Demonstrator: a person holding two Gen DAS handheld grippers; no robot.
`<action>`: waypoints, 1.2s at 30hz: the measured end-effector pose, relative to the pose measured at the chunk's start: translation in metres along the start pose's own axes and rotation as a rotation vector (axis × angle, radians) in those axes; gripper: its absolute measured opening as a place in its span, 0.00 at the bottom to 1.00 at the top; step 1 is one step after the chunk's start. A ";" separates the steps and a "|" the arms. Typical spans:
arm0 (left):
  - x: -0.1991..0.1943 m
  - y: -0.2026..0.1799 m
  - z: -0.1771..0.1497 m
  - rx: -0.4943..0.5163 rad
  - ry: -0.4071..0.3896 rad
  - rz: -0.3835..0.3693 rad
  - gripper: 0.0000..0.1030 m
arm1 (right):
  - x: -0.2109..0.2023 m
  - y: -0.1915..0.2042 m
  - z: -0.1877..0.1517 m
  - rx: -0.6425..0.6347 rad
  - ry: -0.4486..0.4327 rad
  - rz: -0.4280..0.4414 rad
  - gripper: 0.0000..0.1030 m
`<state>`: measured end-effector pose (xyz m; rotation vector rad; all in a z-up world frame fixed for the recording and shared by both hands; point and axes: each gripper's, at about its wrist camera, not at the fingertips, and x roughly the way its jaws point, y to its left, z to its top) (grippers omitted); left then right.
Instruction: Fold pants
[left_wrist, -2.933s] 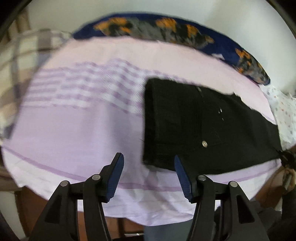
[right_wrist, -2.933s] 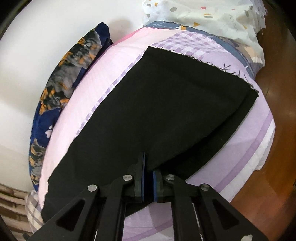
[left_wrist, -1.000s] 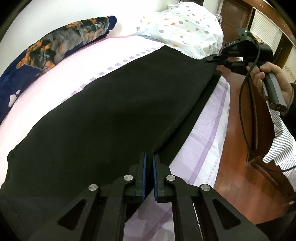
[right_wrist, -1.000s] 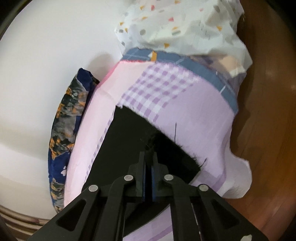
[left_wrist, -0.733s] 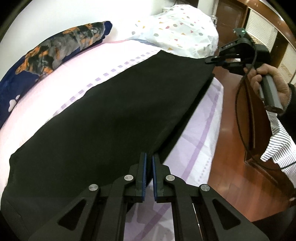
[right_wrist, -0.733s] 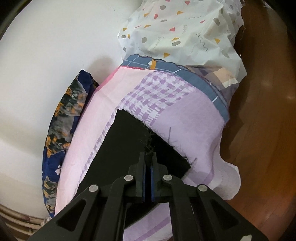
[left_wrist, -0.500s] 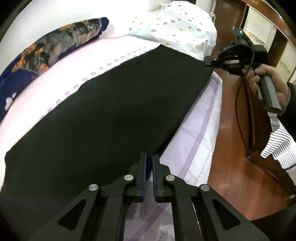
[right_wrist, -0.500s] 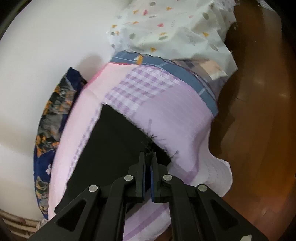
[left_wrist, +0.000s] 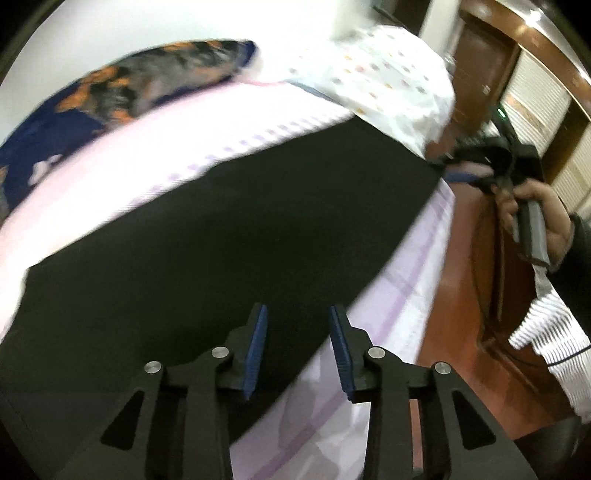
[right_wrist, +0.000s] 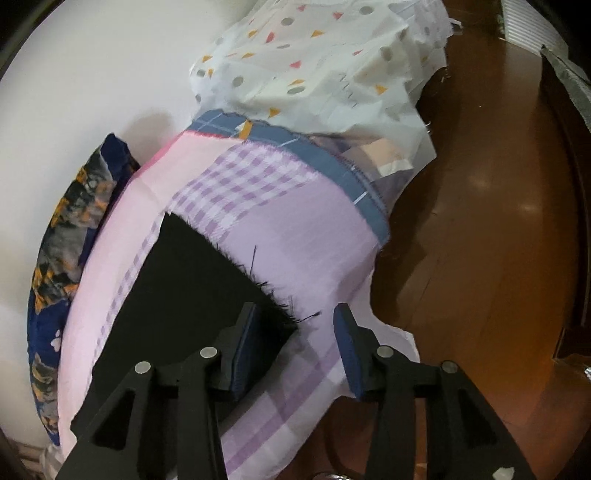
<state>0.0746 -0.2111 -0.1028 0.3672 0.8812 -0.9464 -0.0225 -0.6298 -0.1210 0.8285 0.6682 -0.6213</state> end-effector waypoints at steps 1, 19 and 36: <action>-0.007 0.011 -0.002 -0.028 -0.012 0.017 0.38 | -0.004 0.000 0.001 0.006 -0.007 0.002 0.40; -0.107 0.202 -0.088 -0.450 -0.160 0.522 0.40 | 0.022 0.290 -0.103 -0.693 0.303 0.422 0.40; -0.109 0.236 -0.124 -0.535 -0.177 0.471 0.40 | 0.093 0.479 -0.254 -1.140 0.674 0.568 0.39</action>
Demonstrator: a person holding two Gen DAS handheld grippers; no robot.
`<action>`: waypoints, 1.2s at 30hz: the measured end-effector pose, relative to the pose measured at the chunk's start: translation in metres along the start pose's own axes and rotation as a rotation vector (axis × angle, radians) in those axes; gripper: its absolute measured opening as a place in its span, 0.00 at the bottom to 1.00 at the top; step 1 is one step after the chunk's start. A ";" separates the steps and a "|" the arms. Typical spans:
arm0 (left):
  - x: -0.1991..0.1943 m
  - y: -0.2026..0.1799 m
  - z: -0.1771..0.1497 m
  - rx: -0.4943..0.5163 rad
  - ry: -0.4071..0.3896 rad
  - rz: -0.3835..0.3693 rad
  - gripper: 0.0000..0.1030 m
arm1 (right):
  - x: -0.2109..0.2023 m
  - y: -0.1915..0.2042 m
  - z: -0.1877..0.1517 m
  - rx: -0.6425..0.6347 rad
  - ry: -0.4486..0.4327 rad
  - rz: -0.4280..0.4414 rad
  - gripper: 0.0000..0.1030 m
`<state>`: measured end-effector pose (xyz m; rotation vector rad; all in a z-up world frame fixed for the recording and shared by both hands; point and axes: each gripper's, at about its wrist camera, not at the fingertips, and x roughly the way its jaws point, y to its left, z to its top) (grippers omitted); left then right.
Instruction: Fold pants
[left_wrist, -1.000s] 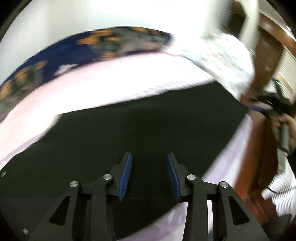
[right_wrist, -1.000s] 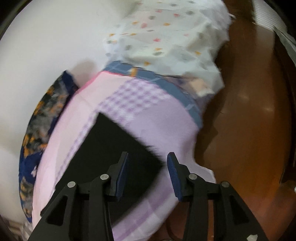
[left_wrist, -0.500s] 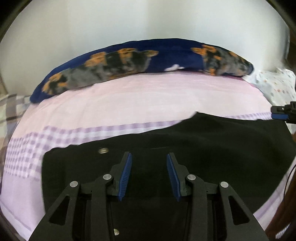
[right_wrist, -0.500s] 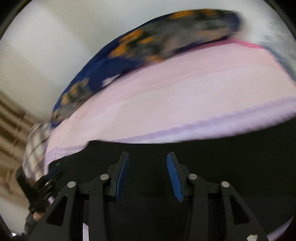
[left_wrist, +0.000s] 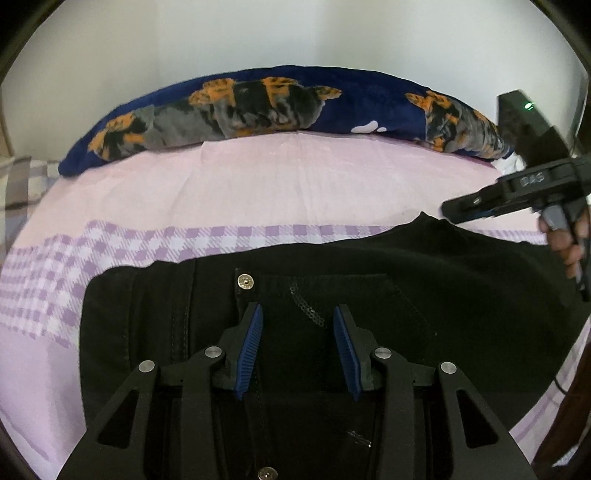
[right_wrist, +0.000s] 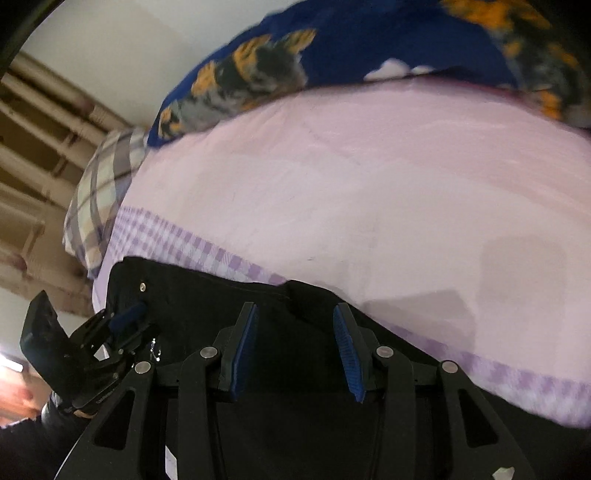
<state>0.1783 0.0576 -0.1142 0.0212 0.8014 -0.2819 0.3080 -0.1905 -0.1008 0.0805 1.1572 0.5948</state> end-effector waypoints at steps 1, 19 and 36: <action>0.001 0.002 -0.001 -0.004 0.004 -0.009 0.40 | 0.007 0.001 0.000 -0.006 0.020 -0.001 0.40; 0.007 -0.001 -0.003 0.066 0.010 0.004 0.40 | 0.028 0.005 0.012 -0.021 -0.054 -0.049 0.20; 0.002 -0.120 0.029 0.284 -0.043 -0.203 0.44 | -0.097 -0.056 -0.109 0.163 -0.318 -0.272 0.39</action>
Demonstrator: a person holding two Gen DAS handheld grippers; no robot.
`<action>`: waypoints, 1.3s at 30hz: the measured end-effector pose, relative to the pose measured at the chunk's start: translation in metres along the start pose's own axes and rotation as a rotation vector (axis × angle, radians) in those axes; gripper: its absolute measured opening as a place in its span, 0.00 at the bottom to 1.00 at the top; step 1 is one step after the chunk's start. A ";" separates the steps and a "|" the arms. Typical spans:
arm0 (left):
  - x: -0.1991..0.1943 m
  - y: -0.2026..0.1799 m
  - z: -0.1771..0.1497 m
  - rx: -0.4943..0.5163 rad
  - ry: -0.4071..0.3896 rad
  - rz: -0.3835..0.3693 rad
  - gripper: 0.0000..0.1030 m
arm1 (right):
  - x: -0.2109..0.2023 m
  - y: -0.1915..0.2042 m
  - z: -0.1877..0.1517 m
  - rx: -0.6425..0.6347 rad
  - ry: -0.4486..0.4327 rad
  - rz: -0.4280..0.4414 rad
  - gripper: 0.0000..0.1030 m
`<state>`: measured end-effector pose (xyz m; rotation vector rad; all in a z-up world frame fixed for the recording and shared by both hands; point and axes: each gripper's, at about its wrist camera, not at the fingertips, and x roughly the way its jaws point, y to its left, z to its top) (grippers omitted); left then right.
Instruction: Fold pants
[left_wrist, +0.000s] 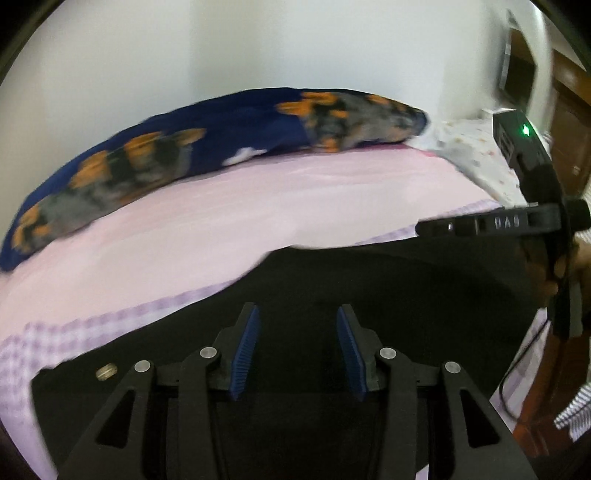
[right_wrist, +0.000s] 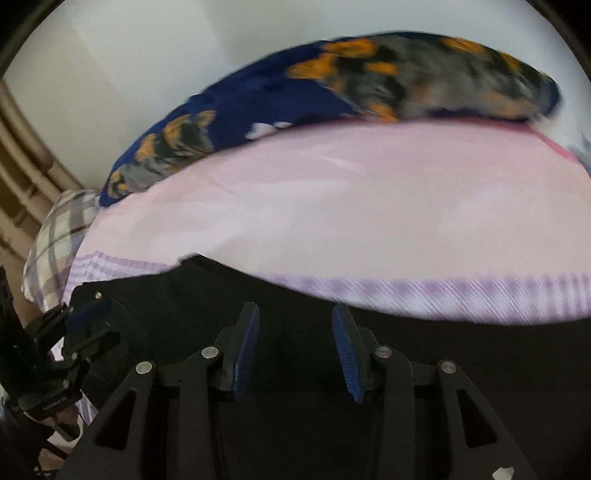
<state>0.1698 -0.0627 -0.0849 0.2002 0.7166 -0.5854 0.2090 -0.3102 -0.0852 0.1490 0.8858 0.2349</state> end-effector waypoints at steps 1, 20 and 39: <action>0.008 -0.007 0.005 0.009 0.010 -0.021 0.44 | -0.003 -0.011 -0.007 0.025 0.003 -0.015 0.39; 0.108 -0.007 0.043 -0.042 0.126 -0.007 0.44 | -0.006 -0.093 -0.017 0.181 -0.066 -0.148 0.36; 0.030 -0.048 -0.004 -0.135 0.126 -0.081 0.46 | -0.163 -0.185 -0.162 0.659 -0.224 -0.243 0.37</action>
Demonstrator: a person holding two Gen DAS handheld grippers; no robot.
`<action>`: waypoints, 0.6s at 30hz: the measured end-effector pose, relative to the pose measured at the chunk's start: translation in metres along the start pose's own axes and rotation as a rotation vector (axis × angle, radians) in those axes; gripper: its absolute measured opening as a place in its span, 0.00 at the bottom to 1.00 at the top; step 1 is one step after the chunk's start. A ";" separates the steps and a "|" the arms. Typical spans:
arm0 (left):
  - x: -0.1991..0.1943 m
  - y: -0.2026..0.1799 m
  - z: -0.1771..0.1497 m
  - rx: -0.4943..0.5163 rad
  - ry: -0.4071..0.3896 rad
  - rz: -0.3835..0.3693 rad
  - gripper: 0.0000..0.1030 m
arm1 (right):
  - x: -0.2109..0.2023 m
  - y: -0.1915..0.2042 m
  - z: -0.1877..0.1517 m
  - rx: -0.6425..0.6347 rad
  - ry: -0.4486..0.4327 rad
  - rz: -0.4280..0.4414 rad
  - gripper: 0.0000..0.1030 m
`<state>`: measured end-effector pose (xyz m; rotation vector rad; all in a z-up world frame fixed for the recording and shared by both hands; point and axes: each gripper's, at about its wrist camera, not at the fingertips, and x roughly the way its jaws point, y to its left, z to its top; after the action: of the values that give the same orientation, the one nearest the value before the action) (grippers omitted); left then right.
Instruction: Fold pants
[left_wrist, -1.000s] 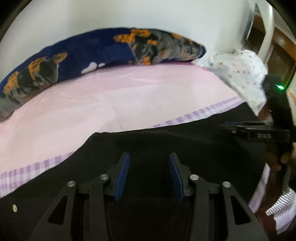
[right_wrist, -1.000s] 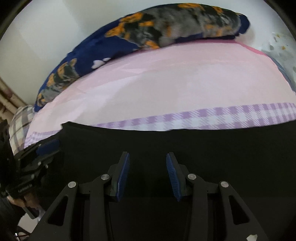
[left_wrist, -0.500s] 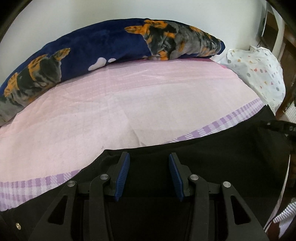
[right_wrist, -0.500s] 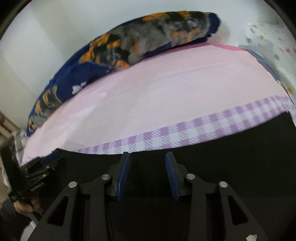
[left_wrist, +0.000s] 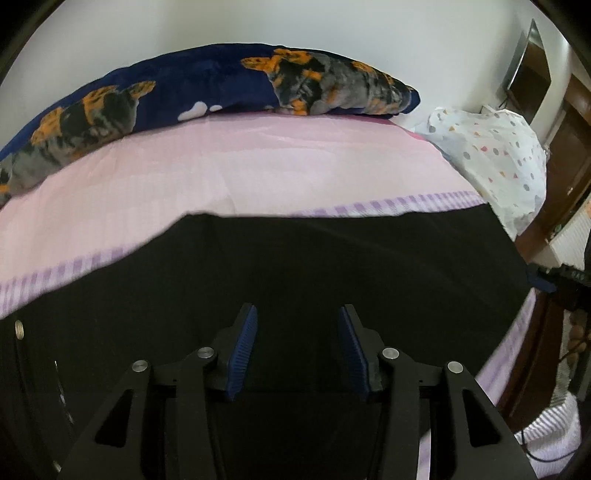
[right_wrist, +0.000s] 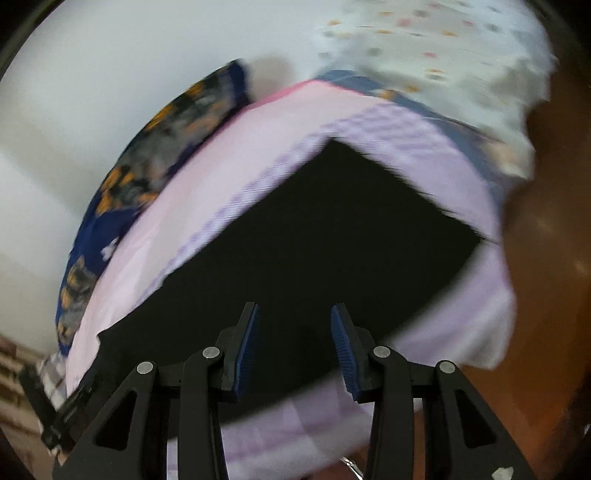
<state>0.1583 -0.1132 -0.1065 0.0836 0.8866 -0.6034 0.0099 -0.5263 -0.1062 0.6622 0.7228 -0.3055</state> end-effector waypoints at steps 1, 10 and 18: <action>-0.003 -0.002 -0.005 -0.008 0.001 -0.010 0.46 | -0.005 -0.011 -0.002 0.022 -0.008 -0.010 0.37; -0.008 -0.015 -0.035 -0.033 0.037 -0.011 0.48 | -0.005 -0.069 -0.010 0.212 -0.017 0.027 0.37; -0.004 -0.019 -0.040 -0.013 0.058 0.022 0.48 | 0.007 -0.093 0.012 0.324 -0.081 0.096 0.37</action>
<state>0.1178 -0.1147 -0.1257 0.0992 0.9447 -0.5772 -0.0230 -0.6048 -0.1461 0.9831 0.5665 -0.3631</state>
